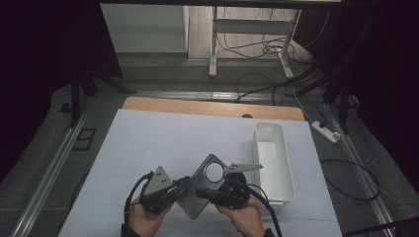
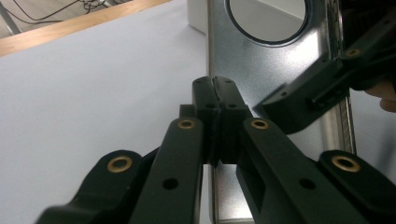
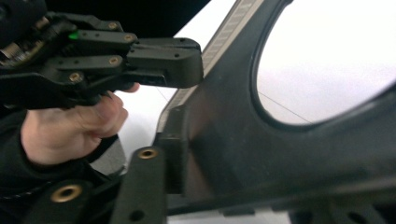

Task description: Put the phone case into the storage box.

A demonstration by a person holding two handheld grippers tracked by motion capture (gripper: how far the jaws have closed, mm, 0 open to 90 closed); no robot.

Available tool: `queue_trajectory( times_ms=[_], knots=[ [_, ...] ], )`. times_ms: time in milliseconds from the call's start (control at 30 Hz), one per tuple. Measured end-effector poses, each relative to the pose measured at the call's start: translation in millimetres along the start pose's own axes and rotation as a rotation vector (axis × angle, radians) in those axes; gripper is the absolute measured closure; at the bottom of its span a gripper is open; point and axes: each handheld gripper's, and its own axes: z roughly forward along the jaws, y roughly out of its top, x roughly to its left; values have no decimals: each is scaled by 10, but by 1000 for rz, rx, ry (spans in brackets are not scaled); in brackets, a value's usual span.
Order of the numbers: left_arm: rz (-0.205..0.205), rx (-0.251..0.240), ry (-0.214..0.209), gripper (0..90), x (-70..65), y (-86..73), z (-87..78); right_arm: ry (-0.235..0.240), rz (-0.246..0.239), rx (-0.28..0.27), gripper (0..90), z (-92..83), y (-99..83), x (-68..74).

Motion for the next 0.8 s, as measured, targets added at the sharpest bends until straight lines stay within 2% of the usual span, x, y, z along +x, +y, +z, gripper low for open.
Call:
queue_trajectory(
  times_ms=[167,200,267,333,400,433,467,600,633,667,700,733,800],
  knots=[
    [3,7,-6,889,2,-5,7,26,26,-14,738,-5,-13,-12],
    [-2,4,-21,887,14,-11,5,36,61,-25,803,-18,-20,-21],
    [2,7,-25,885,11,-10,4,37,68,-29,825,-22,-22,-29],
    [11,18,-28,876,0,-10,13,40,97,-32,853,-25,-31,-55],
    [-7,22,-54,858,29,-20,19,36,108,-27,856,-26,-42,-61],
    [-7,22,-54,840,29,-20,19,28,105,-27,856,-27,-45,-51],
    [-32,27,-64,787,75,-22,3,22,101,-26,857,-28,-46,-46],
    [-57,47,-88,526,148,-26,-24,19,92,-24,857,-37,-45,-42],
    [-67,53,-99,526,181,-35,-35,16,85,-21,856,-42,-44,-42],
    [-81,74,-138,385,238,-49,-39,13,69,-18,857,-52,-43,-40],
    [-81,74,-138,339,238,-49,-39,10,64,-18,856,-55,-43,-36],
    [-92,77,-163,339,270,-68,-42,10,64,-18,856,-55,-43,-36],
    [-121,85,-247,213,331,-105,-46,9,37,-17,856,-66,-42,-23]
  ],
)
